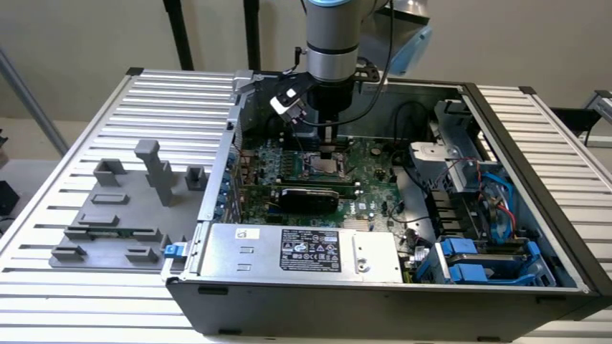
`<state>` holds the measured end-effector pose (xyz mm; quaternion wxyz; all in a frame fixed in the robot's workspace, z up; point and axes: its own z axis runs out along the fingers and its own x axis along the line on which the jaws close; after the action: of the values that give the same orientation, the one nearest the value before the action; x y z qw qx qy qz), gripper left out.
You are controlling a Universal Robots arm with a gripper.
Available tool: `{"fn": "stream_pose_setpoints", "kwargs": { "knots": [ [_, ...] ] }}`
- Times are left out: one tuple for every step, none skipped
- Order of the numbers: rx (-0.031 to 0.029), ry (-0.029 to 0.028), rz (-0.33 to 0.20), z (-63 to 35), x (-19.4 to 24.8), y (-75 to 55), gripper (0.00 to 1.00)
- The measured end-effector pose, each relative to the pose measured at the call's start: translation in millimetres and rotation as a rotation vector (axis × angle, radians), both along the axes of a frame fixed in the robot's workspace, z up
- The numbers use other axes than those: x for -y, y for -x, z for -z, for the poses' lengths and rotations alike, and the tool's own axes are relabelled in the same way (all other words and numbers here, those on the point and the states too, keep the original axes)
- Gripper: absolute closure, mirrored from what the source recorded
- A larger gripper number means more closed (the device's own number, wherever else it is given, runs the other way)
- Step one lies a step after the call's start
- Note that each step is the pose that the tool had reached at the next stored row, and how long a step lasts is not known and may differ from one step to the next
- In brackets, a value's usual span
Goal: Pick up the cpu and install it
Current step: 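Close the cpu cover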
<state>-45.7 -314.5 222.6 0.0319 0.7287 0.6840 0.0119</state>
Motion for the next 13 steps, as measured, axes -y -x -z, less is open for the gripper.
{"fn": "stream_pose_setpoints", "kwargs": {
  "knots": [
    [-0.0001,0.0001,0.0,0.0,0.0,0.0,0.89],
    [-0.0001,0.0001,0.0,0.0,0.0,0.0,0.89],
    [-0.0001,0.0002,0.0,-0.1,0.0,-0.3,0.89],
    [-0.001,0.0003,0.0,-0.7,0.0,-2.7,0.89],
    [-0.0022,0.0002,0.0,-2.4,0.1,-5.7,0.89],
    [-0.0041,0.0,0.0,-5.4,0.2,-9.7,0.89],
    [-0.0069,-0.0001,0.0,-10.2,0.4,-14.6,0.89],
    [-0.0089,-0.0005,0.0,-14.6,0.6,-19.1,0.89],
    [-0.0111,-0.0005,0.0,-19.2,0.8,-23.6,0.89],
    [-0.0132,-0.0006,0.0,-23.8,1.0,-28.2,0.89],
    [-0.0152,-0.0007,0.0,-28.3,1.3,-32.7,0.89],
    [-0.0171,-0.0009,0.0,-32.6,1.5,-37.1,0.89],
    [-0.0194,-0.0008,0.0,-37.3,2.0,-41.7,0.89]
  ]
}}
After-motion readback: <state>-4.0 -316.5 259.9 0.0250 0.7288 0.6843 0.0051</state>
